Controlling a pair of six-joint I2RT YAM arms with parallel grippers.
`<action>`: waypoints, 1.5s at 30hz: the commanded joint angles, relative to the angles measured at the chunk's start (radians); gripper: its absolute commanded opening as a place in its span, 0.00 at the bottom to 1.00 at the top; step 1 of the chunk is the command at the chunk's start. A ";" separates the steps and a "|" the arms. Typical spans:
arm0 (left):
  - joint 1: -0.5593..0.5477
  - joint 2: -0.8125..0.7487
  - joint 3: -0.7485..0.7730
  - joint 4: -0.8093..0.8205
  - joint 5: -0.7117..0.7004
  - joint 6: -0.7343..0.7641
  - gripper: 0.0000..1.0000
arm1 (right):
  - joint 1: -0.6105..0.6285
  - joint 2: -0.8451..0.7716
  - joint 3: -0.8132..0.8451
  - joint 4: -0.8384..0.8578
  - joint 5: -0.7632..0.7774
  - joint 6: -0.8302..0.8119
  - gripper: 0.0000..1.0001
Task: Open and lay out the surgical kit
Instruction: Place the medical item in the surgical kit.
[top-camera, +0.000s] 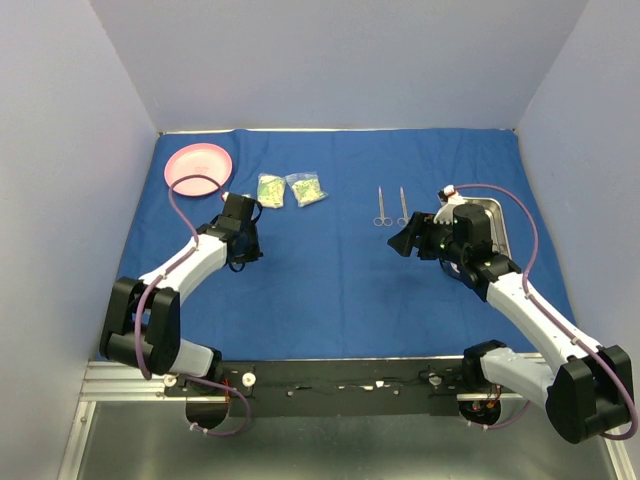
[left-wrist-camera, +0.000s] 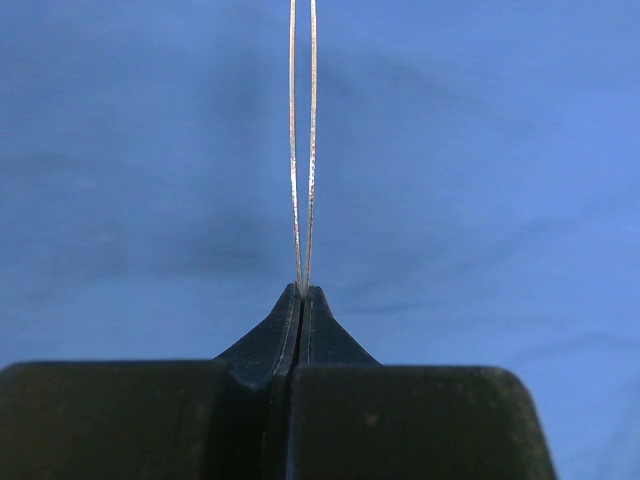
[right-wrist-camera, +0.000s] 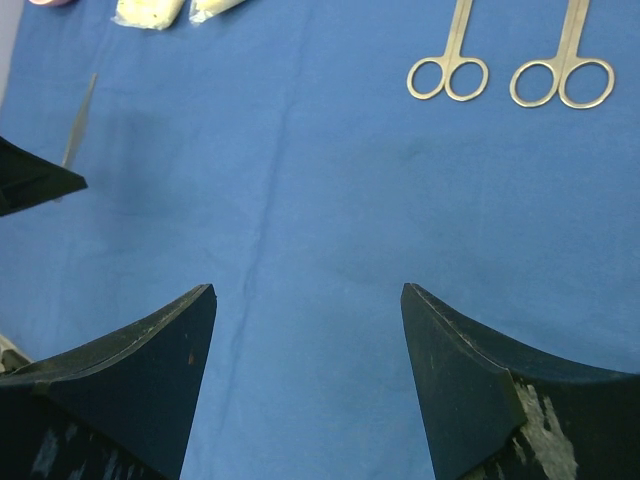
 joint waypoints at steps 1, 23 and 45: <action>0.063 0.050 0.055 -0.055 -0.060 0.097 0.00 | -0.006 -0.019 -0.021 -0.020 0.035 -0.034 0.83; 0.149 0.202 0.124 -0.153 -0.084 0.177 0.18 | -0.006 -0.008 -0.024 -0.018 0.036 -0.050 0.83; 0.149 -0.264 0.127 -0.222 -0.184 0.084 0.76 | -0.006 -0.093 0.120 -0.248 0.228 -0.104 0.86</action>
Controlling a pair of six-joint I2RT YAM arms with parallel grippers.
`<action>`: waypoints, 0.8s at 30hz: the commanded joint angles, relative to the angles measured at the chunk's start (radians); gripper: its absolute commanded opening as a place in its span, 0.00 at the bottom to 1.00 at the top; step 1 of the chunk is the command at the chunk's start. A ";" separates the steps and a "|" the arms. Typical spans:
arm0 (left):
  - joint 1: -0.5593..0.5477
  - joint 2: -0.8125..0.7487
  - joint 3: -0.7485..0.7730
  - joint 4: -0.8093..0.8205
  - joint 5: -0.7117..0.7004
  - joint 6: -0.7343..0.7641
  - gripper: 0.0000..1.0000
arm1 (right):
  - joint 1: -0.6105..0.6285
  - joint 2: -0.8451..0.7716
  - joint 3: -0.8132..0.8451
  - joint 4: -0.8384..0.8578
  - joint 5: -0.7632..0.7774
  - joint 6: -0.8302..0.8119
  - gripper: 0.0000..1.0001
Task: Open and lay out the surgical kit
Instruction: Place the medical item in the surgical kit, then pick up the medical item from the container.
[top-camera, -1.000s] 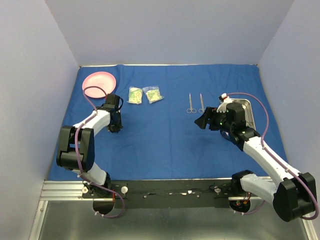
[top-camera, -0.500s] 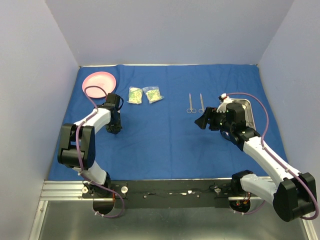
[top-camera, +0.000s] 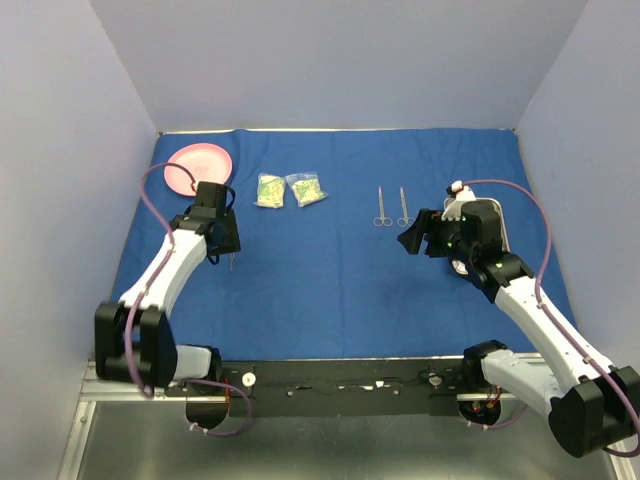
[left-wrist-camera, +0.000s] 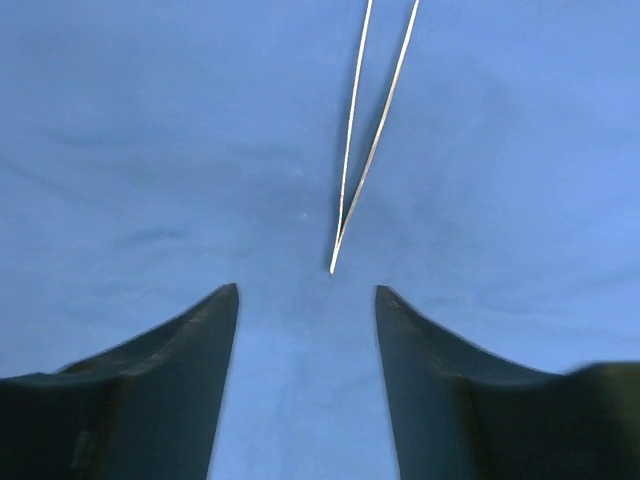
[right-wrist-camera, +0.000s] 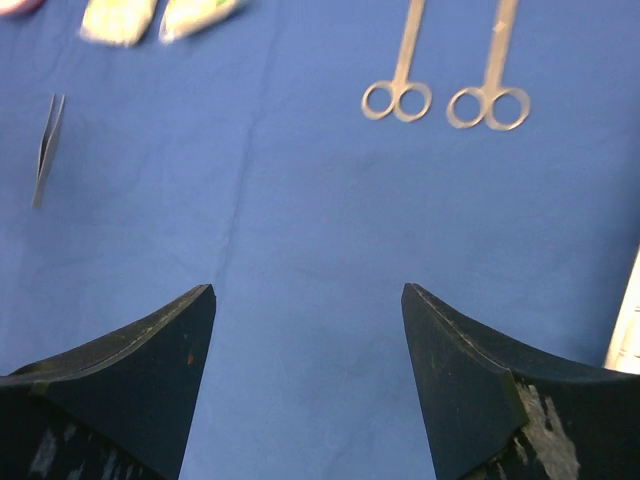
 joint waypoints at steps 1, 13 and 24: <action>0.007 -0.266 0.012 -0.016 -0.070 -0.049 0.80 | -0.007 -0.018 0.075 -0.129 0.168 -0.023 0.86; 0.007 -0.664 -0.204 0.271 -0.038 -0.014 0.99 | -0.035 0.095 0.275 -0.288 0.611 0.017 1.00; -0.094 -0.765 -0.395 0.425 -0.087 0.092 0.99 | -0.346 0.423 0.450 -0.233 0.539 -0.156 0.84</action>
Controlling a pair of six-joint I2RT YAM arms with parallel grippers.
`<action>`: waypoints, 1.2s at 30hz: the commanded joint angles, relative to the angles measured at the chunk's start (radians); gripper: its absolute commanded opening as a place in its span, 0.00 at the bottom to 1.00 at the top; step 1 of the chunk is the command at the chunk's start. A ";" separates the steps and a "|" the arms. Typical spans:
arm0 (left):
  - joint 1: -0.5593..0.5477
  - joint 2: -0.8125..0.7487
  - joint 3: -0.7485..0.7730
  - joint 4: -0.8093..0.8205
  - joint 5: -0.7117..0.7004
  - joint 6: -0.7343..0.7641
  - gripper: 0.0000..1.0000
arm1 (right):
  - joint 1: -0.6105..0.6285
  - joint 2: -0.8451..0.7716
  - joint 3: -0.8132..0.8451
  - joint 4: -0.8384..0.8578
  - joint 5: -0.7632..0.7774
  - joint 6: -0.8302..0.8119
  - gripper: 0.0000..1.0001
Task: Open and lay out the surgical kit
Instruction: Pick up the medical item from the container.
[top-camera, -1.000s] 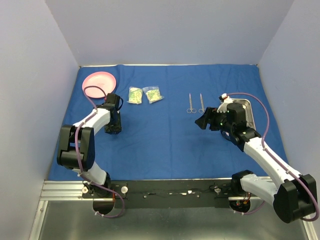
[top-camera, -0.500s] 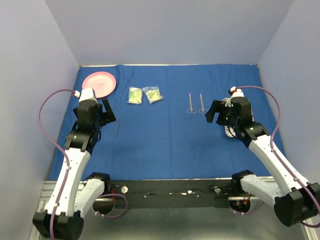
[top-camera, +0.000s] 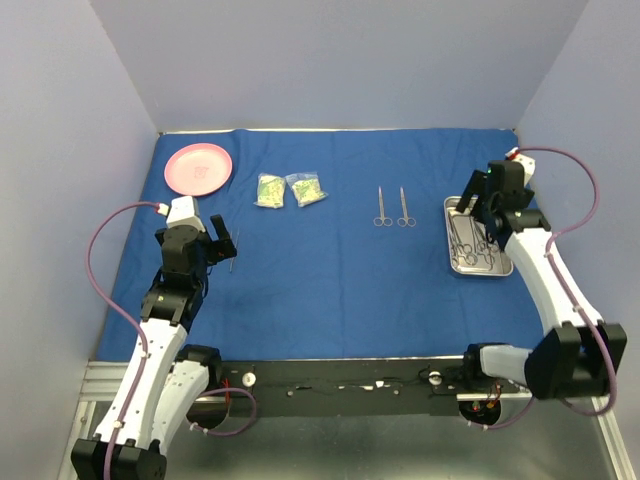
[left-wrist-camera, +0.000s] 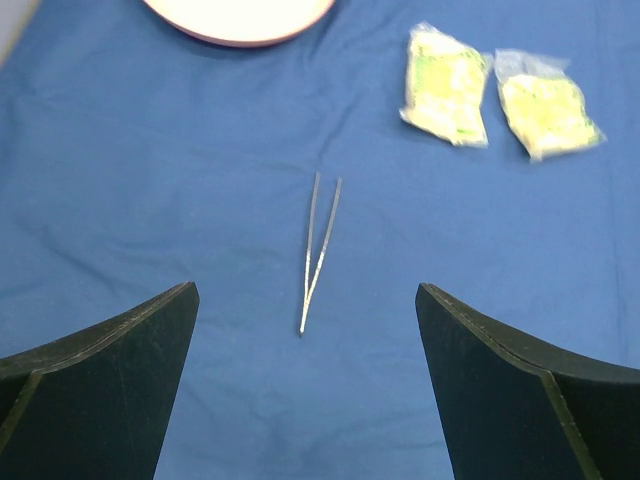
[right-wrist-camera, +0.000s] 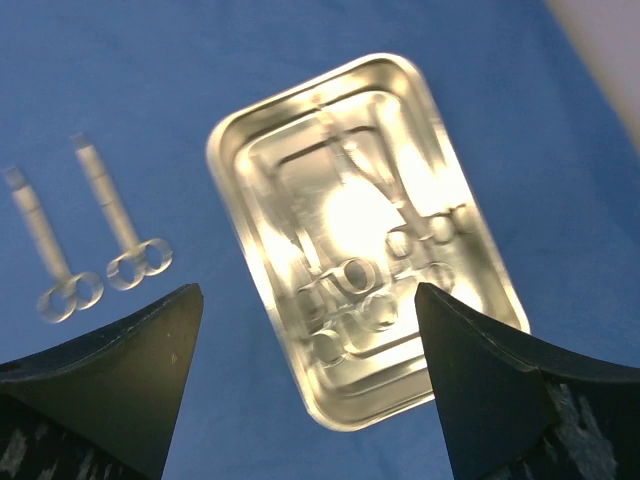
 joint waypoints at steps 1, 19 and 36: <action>-0.073 -0.057 -0.050 0.094 -0.056 0.079 0.99 | -0.086 0.198 0.101 0.025 -0.025 -0.165 0.82; -0.109 -0.012 -0.048 0.109 -0.085 0.094 0.99 | -0.253 0.755 0.489 -0.102 -0.483 -0.456 0.45; -0.107 0.024 -0.037 0.105 -0.066 0.097 0.99 | -0.272 0.828 0.523 -0.140 -0.552 -0.485 0.19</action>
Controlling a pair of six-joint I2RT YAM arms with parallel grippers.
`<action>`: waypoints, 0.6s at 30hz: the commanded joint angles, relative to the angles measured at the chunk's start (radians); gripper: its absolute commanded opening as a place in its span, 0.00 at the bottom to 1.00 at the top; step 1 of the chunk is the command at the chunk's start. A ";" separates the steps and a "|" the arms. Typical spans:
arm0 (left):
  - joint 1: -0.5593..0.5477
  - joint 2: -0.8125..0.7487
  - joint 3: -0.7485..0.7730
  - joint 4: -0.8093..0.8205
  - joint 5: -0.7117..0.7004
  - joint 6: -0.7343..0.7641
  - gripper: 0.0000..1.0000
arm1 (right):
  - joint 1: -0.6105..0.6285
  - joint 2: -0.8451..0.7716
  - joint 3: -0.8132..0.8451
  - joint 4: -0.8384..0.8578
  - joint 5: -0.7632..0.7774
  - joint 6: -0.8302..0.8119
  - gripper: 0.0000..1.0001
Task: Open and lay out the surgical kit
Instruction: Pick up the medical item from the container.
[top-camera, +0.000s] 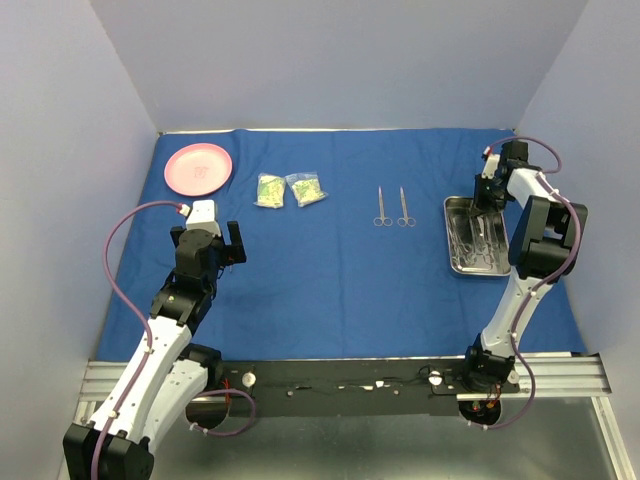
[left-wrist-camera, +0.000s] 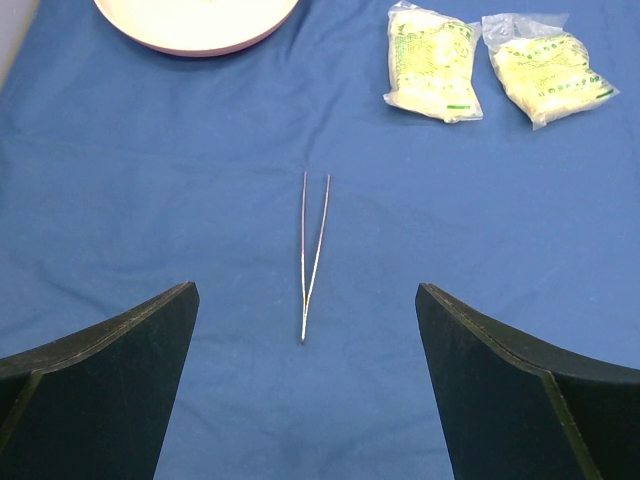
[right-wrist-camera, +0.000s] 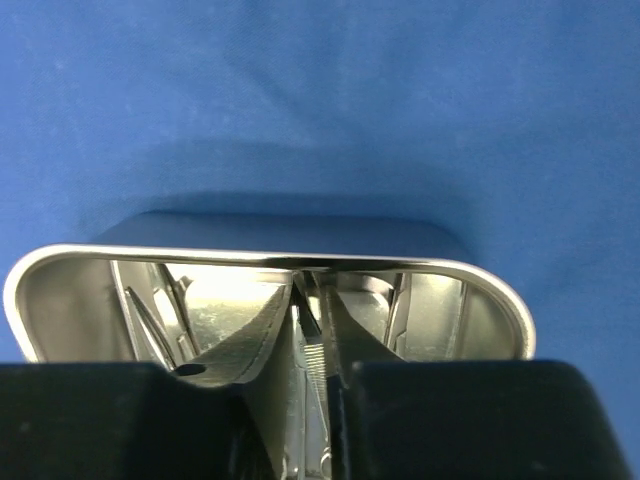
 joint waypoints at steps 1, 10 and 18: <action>-0.004 -0.004 0.017 0.012 -0.004 0.010 0.99 | -0.004 0.011 0.031 -0.034 -0.027 -0.018 0.16; -0.006 -0.016 0.013 0.015 0.048 -0.002 0.99 | -0.002 -0.234 -0.067 0.003 0.028 0.043 0.03; -0.009 0.053 0.072 -0.001 0.189 -0.090 0.99 | 0.019 -0.574 -0.299 0.159 -0.089 0.322 0.01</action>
